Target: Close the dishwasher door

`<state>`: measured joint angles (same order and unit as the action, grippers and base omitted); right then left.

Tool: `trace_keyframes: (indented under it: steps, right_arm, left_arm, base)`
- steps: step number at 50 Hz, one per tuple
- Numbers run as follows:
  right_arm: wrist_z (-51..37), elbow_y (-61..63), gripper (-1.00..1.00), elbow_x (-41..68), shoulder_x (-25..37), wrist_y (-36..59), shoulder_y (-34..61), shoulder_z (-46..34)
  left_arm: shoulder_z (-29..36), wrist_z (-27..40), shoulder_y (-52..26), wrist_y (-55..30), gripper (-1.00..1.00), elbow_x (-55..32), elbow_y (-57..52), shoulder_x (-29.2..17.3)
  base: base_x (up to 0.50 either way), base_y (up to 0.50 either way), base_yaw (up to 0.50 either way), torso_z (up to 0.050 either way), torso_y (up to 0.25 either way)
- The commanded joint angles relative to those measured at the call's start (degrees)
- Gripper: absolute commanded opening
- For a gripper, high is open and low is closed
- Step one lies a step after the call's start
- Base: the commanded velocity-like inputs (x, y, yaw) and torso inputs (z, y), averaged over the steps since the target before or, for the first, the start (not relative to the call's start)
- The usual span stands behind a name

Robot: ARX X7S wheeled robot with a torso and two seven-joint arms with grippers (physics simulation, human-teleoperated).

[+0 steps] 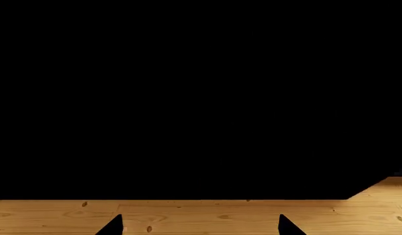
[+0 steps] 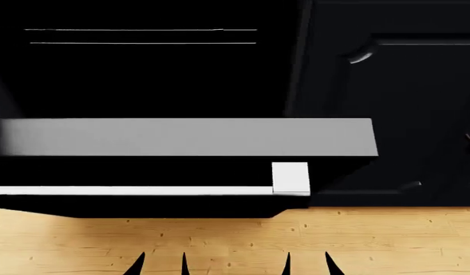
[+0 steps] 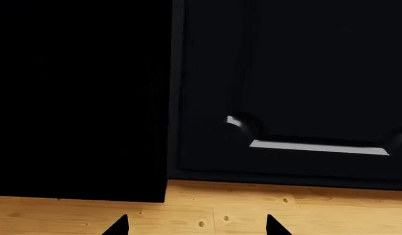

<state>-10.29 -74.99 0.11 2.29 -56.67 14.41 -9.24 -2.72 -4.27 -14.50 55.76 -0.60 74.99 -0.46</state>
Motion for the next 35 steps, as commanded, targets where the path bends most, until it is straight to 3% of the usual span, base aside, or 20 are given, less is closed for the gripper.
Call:
trace_keyframes:
  steps: [1, 35]
  right_arm:
    - [-0.07, 0.00, 1.00, 0.03, 0.02, 0.03, 0.00, -0.08]
    - [0.06, 0.00, 1.00, 0.04, -0.03, -0.02, -0.02, 0.10]
  left_arm:
    - [0.15, 0.12, -0.03, -0.04, 1.00, -0.01, 0.00, 0.00]
    - [0.05, 0.05, 0.01, -0.04, 1.00, 0.01, 0.00, 0.00]
  base:
    - [0.00, 0.46, 0.00, 0.000, 0.000]
    - [0.00, 0.42, 0.00, 0.000, 0.000]
